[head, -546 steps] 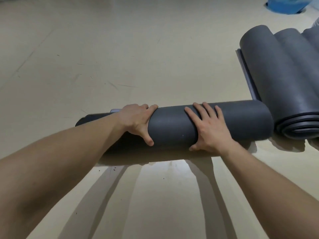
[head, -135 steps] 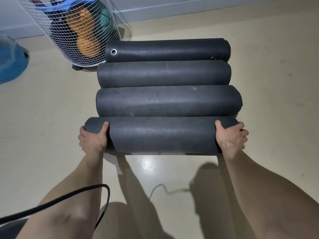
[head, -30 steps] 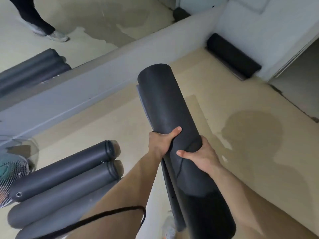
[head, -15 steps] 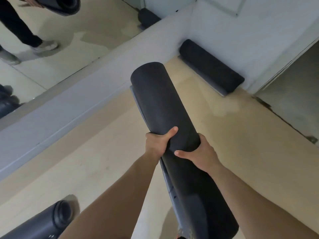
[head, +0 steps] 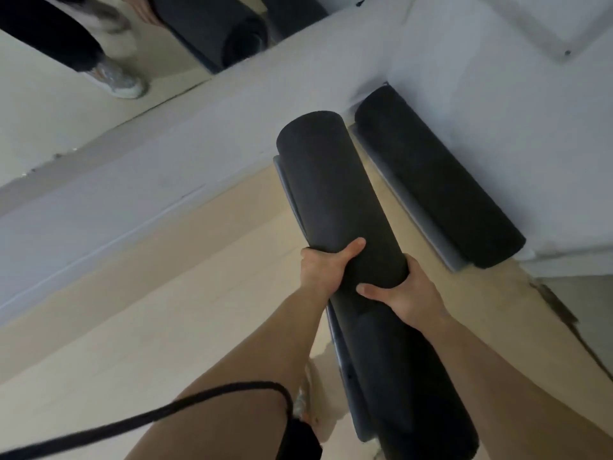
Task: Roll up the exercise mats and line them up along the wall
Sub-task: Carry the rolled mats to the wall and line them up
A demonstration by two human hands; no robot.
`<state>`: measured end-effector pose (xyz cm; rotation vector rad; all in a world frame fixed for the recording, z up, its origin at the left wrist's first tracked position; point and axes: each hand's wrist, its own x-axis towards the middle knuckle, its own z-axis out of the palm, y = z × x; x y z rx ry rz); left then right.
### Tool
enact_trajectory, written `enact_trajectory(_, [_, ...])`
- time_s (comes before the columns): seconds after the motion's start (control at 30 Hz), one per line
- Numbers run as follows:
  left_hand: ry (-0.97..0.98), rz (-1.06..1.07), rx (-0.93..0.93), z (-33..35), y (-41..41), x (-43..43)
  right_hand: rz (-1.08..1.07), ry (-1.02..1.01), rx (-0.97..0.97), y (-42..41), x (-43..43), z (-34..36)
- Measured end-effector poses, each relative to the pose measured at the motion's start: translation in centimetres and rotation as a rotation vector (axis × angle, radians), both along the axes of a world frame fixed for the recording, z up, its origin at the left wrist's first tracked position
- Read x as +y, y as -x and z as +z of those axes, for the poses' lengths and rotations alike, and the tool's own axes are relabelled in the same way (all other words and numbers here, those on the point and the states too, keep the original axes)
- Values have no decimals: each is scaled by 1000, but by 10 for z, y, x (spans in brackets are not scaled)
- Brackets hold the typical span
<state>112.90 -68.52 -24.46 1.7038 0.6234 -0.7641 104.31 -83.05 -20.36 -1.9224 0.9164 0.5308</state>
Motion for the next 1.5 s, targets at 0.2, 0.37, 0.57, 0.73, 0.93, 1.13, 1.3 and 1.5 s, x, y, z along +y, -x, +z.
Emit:
enact_trajectory(0.2, [-28,57,35,-108,-96,-87,84,15,34,-112,-92,-118])
enact_trajectory(0.37, [-45,104,0,-179,-156,-147,186,101,-29,-182,-156,-195])
enact_trajectory(0.57, [-82,86,8,-228,-168,-192,498,503,8,-187,-183,-242])
enact_trajectory(0.73, [-95,40,27,-235,-171,-196,568,580,28,-187,-188,-242])
enact_trajectory(0.93, [-162,-166,123,-213,-182,-190,629,727,115,-188,-166,-225])
enact_trajectory(1.13, [-410,-641,-55,-131,-152,-145,684,688,177,-187,-141,-143])
enact_trajectory(1.3, [-608,-869,-91,-38,-134,-61,751,662,135,-190,-107,-41])
enact_trajectory(1.5, [-639,-698,-83,82,-89,33,941,670,30,-182,-23,76])
